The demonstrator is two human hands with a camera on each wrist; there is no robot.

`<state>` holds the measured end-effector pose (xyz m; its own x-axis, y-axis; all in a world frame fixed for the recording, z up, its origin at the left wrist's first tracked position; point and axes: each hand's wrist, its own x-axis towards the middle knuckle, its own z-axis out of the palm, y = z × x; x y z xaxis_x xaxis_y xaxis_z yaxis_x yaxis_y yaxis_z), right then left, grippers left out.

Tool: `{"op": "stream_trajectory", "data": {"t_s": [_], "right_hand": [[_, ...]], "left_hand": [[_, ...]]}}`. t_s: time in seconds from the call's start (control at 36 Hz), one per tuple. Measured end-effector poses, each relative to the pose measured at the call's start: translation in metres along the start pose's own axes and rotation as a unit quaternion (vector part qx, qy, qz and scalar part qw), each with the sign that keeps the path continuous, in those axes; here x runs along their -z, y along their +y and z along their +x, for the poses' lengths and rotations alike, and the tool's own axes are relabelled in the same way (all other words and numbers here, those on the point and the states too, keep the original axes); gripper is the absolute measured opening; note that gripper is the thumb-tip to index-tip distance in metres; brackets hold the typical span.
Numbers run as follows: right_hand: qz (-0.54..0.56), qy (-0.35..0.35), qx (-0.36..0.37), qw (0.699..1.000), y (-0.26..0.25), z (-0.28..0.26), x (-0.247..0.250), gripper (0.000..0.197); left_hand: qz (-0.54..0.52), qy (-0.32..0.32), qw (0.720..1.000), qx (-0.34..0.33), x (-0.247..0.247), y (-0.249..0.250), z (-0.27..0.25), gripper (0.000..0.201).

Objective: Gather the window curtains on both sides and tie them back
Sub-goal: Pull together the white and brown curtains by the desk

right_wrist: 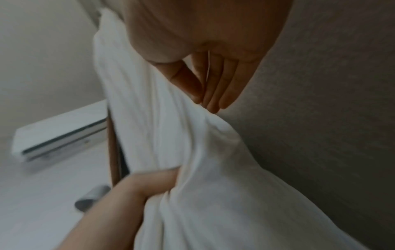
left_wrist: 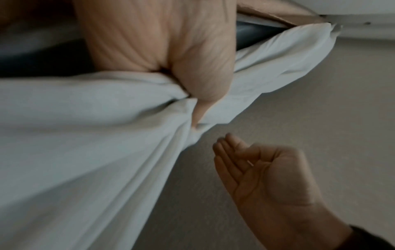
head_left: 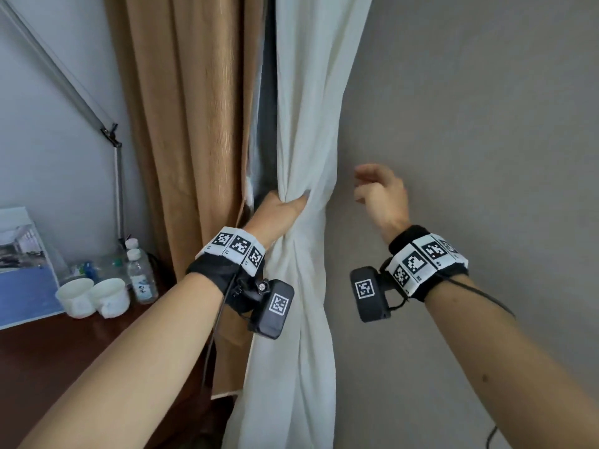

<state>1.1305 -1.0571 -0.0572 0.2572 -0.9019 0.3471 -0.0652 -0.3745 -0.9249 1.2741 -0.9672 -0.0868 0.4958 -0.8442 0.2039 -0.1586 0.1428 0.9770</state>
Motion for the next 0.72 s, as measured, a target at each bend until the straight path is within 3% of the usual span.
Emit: {"op": "stream_trajectory", "data": {"t_s": [0.11, 0.19, 0.31, 0.39, 0.44, 0.56, 0.61, 0.72], "right_hand": [[-0.041, -0.124, -0.048, 0.99, 0.012, 0.0, -0.014, 0.081], [0.025, -0.205, -0.046, 0.977, 0.013, -0.006, -0.034, 0.064], [-0.026, -0.122, 0.043, 0.991, 0.015, -0.006, -0.057, 0.017], [-0.018, -0.086, 0.067, 0.994, 0.019, -0.002, -0.057, 0.027], [0.028, -0.067, 0.065, 0.995, 0.022, -0.001, -0.051, 0.035], [0.114, -0.08, 0.06, 0.988, 0.022, -0.008, -0.046, 0.025], [0.138, -0.146, 0.054, 0.978, 0.019, -0.017, -0.046, 0.023], [0.119, -0.26, 0.086, 0.954, 0.004, -0.032, -0.054, 0.015]], "left_hand": [[0.003, -0.047, 0.999, -0.013, 0.01, 0.005, -0.016, 0.027], [-0.005, -0.065, 0.998, -0.013, 0.017, 0.009, -0.026, 0.04], [-0.001, 0.055, 0.998, -0.004, 0.026, 0.01, -0.024, 0.037], [0.027, 0.132, 0.991, 0.001, 0.039, 0.008, -0.02, 0.022], [0.042, 0.156, 0.987, 0.009, 0.046, 0.008, -0.018, 0.024], [0.044, 0.184, 0.981, 0.032, 0.049, 0.007, -0.017, 0.033], [-0.009, 0.138, 0.99, 0.032, 0.042, 0.008, -0.026, 0.034], [-0.053, -0.047, 0.997, 0.009, 0.02, 0.006, -0.045, 0.045]]}}
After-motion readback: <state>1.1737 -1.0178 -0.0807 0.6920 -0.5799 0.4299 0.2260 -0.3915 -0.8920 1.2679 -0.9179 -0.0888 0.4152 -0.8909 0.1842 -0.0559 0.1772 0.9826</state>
